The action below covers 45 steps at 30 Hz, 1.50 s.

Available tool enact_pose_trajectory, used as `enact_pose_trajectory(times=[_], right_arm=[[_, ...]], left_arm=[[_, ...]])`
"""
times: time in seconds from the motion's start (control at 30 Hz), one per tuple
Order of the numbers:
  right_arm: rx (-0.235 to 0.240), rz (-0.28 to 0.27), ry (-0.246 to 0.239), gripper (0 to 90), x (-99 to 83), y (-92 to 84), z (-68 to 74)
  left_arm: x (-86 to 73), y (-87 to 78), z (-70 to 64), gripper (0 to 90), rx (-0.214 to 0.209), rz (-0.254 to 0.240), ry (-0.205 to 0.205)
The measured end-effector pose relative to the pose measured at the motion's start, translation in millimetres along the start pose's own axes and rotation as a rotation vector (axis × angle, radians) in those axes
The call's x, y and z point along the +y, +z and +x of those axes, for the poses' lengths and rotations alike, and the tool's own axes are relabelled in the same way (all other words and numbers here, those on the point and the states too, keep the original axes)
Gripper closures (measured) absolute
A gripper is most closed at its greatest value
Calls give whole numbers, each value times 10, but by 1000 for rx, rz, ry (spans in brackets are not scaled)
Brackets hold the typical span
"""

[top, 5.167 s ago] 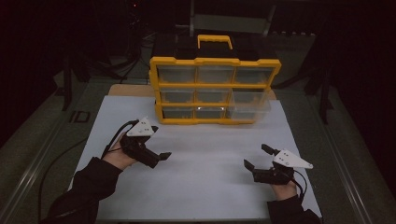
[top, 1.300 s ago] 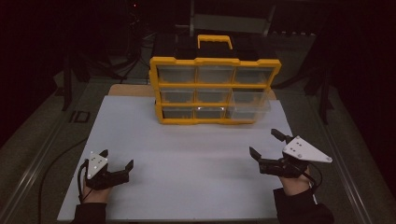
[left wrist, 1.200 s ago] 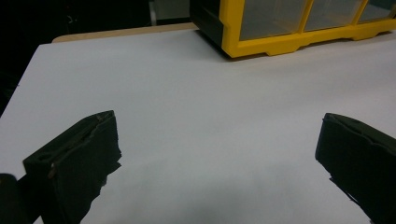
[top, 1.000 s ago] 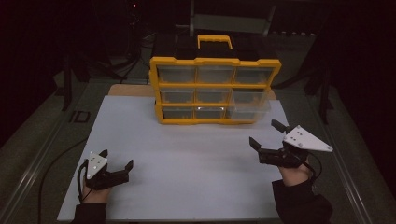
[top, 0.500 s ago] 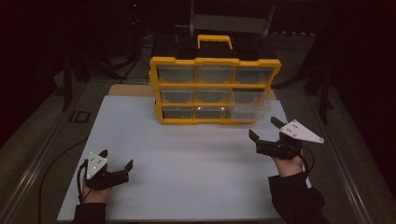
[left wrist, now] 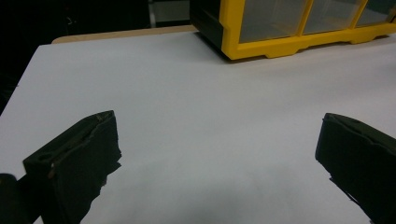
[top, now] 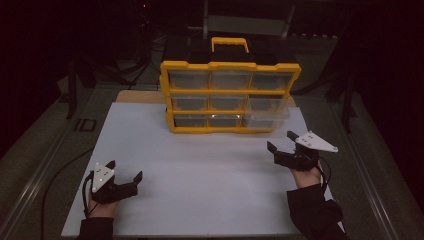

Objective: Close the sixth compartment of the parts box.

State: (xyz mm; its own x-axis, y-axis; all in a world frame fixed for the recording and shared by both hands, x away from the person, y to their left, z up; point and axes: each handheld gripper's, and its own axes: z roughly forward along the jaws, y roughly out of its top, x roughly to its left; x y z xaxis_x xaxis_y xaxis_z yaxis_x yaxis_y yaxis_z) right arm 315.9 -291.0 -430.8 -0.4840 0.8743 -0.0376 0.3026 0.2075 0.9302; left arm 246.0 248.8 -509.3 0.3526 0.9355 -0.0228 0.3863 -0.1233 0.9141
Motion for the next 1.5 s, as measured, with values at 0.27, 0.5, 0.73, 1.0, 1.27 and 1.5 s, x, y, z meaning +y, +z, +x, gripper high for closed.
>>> enact_pose_trajectory(times=[0.27, 0.5, 0.73, 1.0, 1.27, 1.5], right_arm=[[4, 44, 16, 292, -101, 115, -79], [-14, 85, 32, 415, -144, 189, -140], [-36, 109, 30, 455, -147, 236, -155], [-93, 124, 30, 628, -70, 286, -132], [-126, 133, 7, 824, -32, 292, -110], [-136, 121, 6, 892, 23, 292, -127]], left_arm=[[-1, -1, 0, 0, -1, -2, -1], [-5, 0, 6, 0, -2, -3, -6], [-6, 1, 1, 0, -3, -3, -5], [-5, 0, 1, 0, 1, -3, -4], [-6, -2, 0, 0, -1, -3, -4], [-6, 0, -1, 0, -2, -2, -4]])
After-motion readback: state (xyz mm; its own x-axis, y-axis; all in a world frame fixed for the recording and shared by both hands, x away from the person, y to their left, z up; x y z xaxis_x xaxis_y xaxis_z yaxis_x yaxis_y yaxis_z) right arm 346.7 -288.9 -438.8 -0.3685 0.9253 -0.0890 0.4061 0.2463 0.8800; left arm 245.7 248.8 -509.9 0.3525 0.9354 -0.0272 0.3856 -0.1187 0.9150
